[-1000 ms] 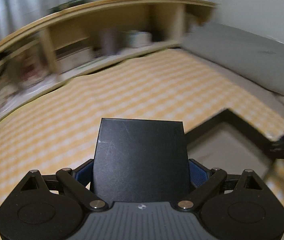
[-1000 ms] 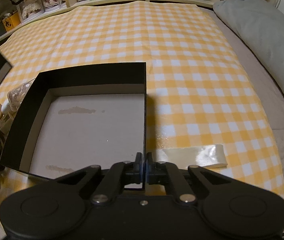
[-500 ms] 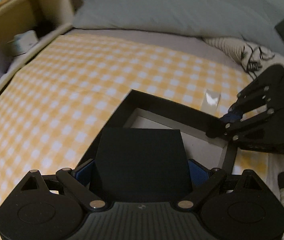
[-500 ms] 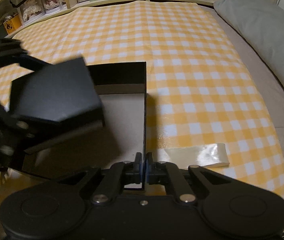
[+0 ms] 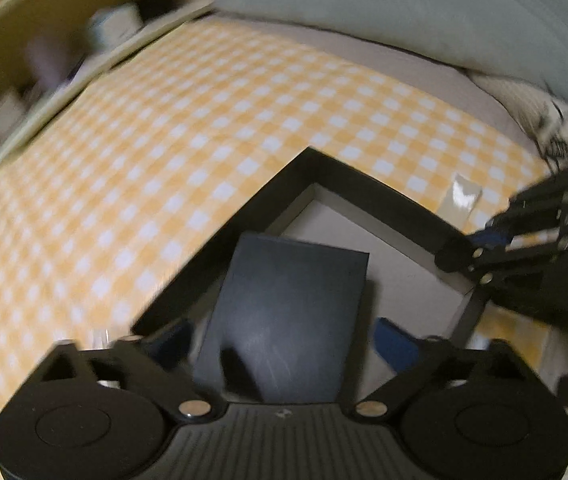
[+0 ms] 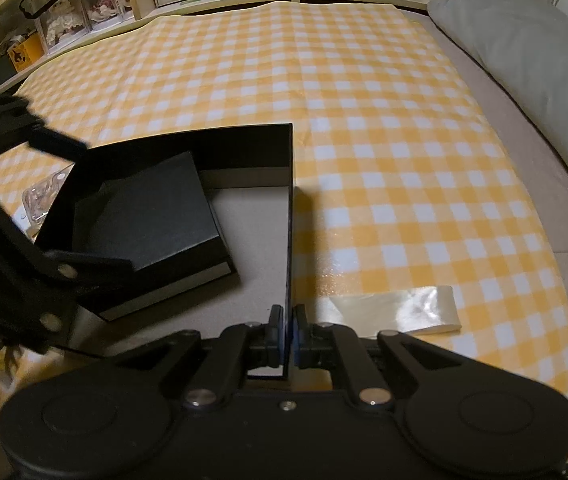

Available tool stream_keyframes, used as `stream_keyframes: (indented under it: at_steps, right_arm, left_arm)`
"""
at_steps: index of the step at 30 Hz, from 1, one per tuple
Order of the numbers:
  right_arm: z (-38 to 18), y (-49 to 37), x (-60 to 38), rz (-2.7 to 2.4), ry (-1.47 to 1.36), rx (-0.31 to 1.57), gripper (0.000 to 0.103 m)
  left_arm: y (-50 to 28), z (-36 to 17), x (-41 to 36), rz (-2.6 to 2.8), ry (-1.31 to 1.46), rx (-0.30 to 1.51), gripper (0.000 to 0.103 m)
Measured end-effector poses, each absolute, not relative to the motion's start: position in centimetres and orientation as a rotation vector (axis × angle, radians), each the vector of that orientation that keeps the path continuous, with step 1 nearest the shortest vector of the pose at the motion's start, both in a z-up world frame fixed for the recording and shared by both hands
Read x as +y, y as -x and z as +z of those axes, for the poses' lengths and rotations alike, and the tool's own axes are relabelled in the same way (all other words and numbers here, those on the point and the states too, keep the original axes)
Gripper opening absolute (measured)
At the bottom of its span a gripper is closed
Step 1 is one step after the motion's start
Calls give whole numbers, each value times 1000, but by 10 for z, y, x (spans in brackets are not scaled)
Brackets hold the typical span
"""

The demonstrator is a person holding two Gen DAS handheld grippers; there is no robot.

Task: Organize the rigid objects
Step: 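Lower the black box into the open black tray and open the left gripper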

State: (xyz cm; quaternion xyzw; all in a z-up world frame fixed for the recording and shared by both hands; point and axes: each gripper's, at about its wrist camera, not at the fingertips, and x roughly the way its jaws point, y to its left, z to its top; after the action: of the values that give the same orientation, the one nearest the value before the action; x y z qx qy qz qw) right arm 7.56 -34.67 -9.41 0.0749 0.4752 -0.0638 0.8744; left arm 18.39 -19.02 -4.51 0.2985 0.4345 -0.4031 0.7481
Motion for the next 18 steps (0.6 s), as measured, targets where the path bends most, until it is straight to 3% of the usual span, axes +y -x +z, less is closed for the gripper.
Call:
stream_keyframes:
  at_steps: [4, 12, 18]
  right_arm:
    - [-94, -75, -347, -133, -158, 992, 5]
    - [-93, -74, -349, -130, -166, 991, 5]
    - [-93, -72, -349, -127, -164, 993, 5]
  left_arm:
    - [-186, -43, -183, -801, -527, 1116, 68]
    - [-180, -66, -185, -669, -455, 1279, 65]
    - [-187, -81, -188, -628, -492, 1190, 63]
